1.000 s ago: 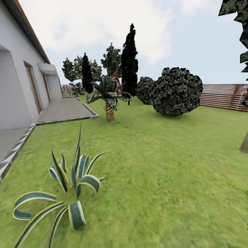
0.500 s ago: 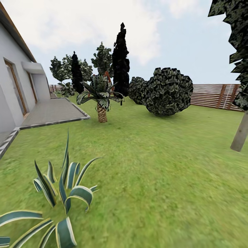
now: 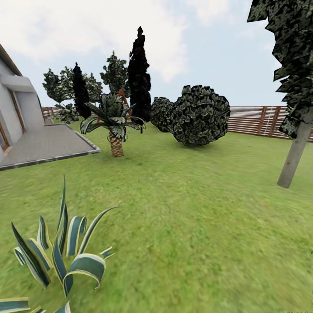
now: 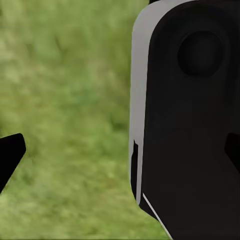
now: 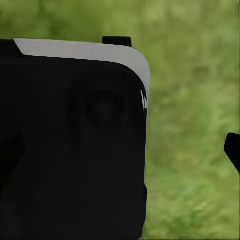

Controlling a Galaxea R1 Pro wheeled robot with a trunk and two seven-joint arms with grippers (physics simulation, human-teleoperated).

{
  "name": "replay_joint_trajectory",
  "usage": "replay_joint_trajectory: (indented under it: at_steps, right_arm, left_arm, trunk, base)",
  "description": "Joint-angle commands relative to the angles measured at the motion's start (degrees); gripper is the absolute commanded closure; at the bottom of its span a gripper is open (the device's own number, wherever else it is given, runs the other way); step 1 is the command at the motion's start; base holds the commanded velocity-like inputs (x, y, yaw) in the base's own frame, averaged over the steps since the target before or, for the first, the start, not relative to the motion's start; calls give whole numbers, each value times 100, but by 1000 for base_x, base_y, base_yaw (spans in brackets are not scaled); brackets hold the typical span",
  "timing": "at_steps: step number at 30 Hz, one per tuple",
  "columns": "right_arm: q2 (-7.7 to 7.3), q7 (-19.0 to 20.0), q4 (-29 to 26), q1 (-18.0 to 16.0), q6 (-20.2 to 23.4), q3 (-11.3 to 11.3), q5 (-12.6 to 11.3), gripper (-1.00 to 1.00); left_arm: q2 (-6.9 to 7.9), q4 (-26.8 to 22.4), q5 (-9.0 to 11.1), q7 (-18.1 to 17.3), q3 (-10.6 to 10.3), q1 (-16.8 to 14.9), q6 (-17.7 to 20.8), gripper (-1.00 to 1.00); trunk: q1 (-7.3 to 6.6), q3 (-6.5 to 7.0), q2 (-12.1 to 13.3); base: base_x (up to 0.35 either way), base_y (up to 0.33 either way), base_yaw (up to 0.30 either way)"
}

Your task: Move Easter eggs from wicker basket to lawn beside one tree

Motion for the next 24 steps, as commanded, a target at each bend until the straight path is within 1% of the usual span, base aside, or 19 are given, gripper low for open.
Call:
replay_joint_trajectory:
  at_steps: [1,6,24]
  right_arm:
    - [0,1,12,-8,2,2,4,-100]
    - [0,1,12,-8,2,2,4,-100]
    - [0,1,13,-8,2,2,4,-100]
  left_arm:
    - [1,-10,2,-4,3,4,-4,-100]
    - [1,-13,2,-4,3,4,-4,-100]
    - [1,-10,1,-4,3,4,-4,-100]
  trunk:
    - [4,-5,-2]
    - [4,-5,-2]
    - [4,-5,-2]
  base:
    - [334,83,-299]
    - [334,48,-300]
    - [334,1,-299]
